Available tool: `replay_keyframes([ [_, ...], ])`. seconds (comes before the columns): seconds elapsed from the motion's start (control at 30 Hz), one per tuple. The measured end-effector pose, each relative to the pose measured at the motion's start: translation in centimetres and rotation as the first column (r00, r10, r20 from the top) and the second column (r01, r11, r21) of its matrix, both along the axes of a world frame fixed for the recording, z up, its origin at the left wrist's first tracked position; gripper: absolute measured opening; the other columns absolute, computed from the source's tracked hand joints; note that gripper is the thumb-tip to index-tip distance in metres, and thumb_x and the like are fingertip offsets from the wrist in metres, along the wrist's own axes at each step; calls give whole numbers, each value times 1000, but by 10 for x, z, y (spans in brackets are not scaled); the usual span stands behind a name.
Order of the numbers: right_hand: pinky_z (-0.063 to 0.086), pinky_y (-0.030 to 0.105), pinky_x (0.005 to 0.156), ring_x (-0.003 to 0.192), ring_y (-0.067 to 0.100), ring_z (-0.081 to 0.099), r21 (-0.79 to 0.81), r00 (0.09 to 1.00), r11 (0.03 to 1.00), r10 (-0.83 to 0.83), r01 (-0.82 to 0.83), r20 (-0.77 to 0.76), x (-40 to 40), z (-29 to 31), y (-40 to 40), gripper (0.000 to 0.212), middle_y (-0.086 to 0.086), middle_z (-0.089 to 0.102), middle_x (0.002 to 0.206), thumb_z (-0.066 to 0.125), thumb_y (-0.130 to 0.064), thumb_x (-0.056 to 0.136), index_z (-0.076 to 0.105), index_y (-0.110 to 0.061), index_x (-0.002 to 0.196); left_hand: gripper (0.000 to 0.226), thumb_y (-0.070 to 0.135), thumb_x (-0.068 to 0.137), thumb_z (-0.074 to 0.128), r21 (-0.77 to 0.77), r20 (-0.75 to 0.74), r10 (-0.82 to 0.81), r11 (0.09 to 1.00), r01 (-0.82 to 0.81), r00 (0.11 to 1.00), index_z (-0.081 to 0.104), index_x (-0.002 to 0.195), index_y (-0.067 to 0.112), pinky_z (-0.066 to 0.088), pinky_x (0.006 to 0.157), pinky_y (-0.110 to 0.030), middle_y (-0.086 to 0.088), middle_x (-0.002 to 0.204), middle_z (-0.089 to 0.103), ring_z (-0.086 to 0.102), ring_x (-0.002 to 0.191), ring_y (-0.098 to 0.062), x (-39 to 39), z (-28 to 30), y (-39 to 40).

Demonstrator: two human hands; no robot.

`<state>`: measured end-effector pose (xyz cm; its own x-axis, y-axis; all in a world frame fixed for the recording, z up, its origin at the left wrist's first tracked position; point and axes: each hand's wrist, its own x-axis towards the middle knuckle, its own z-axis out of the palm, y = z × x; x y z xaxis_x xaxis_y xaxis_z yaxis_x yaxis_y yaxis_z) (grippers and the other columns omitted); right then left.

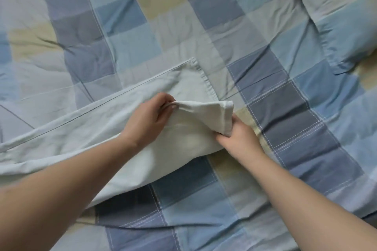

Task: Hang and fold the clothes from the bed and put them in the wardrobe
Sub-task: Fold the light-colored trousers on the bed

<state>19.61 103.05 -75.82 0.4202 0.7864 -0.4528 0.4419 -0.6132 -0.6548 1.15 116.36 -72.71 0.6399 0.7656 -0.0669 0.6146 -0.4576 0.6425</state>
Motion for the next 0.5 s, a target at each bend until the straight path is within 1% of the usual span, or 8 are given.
replay_keyframes([
  [0.03, 49, 33, 73, 91, 26, 62, 22, 999, 999, -28, 28, 22, 1, -1, 6, 27, 3, 68, 94, 64, -31, 83, 59, -19, 108, 10, 23, 96, 54, 17, -17, -20, 1000, 20, 1000, 60, 100, 15, 30, 66, -21, 7, 84, 56, 47, 76, -12, 4, 4, 11],
  [0.1, 44, 31, 67, 83, 25, 60, 135, 992, 984, -121, 116, 30, 7, 2, 22, 13, 0, 66, 84, 61, -29, 87, 60, -19, 95, 19, 28, 95, 56, 68, -52, -53, 996, 56, 997, 60, 105, 12, 31, 67, -25, 4, 87, 58, 50, 79, -19, 10, 9, 35],
  [0.17, 43, 32, 67, 79, 23, 60, 263, 978, 945, -206, 195, 15, 15, 9, 44, 8, -4, 63, 79, 62, -30, 89, 57, -23, 89, 30, 34, 92, 57, 146, -55, -82, 985, 89, 995, 62, 108, 9, 32, 67, -26, -4, 88, 63, 57, 80, -25, 15, 14, 60],
  [0.23, 45, 34, 69, 82, 23, 61, 328, 971, 919, -239, 221, 15, 24, 13, 68, 10, -3, 65, 81, 62, -32, 89, 58, -23, 91, 28, 28, 92, 60, 209, -56, -81, 974, 91, 995, 64, 108, 5, 32, 67, -26, -14, 93, 67, 63, 87, -31, 23, 16, 84],
  [0.33, 38, 29, 69, 92, 26, 61, 326, 963, 922, -253, 210, 96, 36, 7, 104, 24, 5, 69, 98, 61, -35, 90, 63, -15, 102, 25, 25, 95, 57, 268, -102, 32, 963, -3, 994, 64, 111, 7, 40, 76, -33, -18, 106, 67, 61, 99, -35, 41, 13, 117],
  [0.4, 36, 27, 70, 98, 27, 60, 292, 952, 932, -266, 215, 151, 41, 2, 126, 27, 6, 68, 105, 60, -35, 90, 63, -14, 106, 25, 25, 95, 54, 261, -113, 101, 963, -69, 988, 64, 112, 9, 42, 82, -34, -16, 111, 66, 59, 104, -34, 52, 5, 132],
  [0.43, 35, 26, 71, 101, 26, 59, 260, 948, 938, -275, 228, 158, 43, -2, 135, 27, 5, 67, 108, 59, -35, 91, 62, -15, 109, 24, 24, 95, 54, 242, -100, 141, 964, -113, 985, 63, 113, 11, 42, 85, -34, -13, 113, 66, 59, 107, -32, 56, -3, 137],
  [0.5, 35, 24, 75, 109, 23, 55, 156, 950, 950, -290, 271, 112, 47, -14, 145, 33, 4, 61, 120, 58, -35, 92, 58, -16, 118, 26, 23, 94, 56, 196, -43, 228, 957, -215, 973, 60, 118, 15, 43, 93, -33, -6, 117, 65, 57, 113, -26, 60, -20, 140],
])
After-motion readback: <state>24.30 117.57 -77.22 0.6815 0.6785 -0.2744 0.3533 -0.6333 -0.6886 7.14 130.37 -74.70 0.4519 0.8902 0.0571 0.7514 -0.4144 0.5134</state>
